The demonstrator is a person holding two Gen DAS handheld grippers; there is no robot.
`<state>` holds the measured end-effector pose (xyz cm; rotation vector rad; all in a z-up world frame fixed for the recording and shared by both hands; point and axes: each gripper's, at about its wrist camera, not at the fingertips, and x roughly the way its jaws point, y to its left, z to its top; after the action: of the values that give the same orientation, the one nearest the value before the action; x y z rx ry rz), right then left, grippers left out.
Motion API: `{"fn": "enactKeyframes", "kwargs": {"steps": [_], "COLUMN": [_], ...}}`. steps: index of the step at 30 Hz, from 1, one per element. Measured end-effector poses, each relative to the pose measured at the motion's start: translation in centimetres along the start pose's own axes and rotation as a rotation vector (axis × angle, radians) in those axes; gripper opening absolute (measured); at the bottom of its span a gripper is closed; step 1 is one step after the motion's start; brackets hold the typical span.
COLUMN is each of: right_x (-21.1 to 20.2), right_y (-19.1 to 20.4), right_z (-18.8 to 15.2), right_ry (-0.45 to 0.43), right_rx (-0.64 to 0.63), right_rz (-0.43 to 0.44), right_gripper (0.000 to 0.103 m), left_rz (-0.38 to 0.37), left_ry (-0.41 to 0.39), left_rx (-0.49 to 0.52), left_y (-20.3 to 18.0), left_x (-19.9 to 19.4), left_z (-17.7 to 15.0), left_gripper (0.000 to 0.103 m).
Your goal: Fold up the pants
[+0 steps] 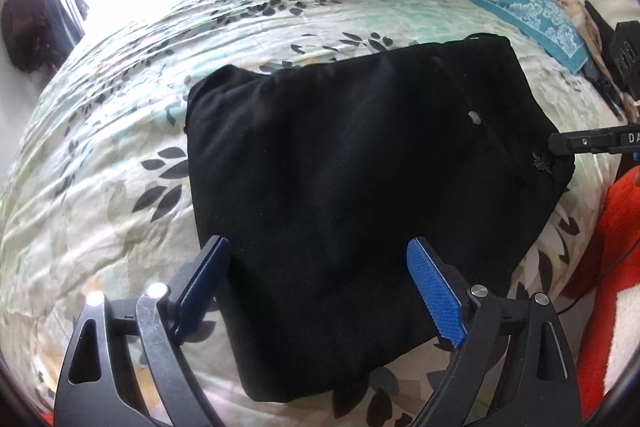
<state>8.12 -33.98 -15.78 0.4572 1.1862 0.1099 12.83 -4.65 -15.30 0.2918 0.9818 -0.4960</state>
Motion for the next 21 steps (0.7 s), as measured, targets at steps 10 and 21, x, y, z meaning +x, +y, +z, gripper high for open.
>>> {"fn": "enactKeyframes", "kwargs": {"steps": [10,21], "right_x": [-2.6,-0.3], "right_y": [5.7,-1.7], "right_z": [6.6,8.8], "right_ry": [-0.21,-0.22], "right_rx": [-0.083,0.187], "right_rz": [0.236,0.178], "right_gripper": [0.076,0.078], "left_rz": [-0.072,-0.042], "left_ry": [-0.105,0.069], "left_rx": [-0.216,-0.415], "left_y": [6.0,11.3], "left_x": [0.5,5.5], "left_z": [6.2,6.1], "left_gripper": [0.092,0.09]}}
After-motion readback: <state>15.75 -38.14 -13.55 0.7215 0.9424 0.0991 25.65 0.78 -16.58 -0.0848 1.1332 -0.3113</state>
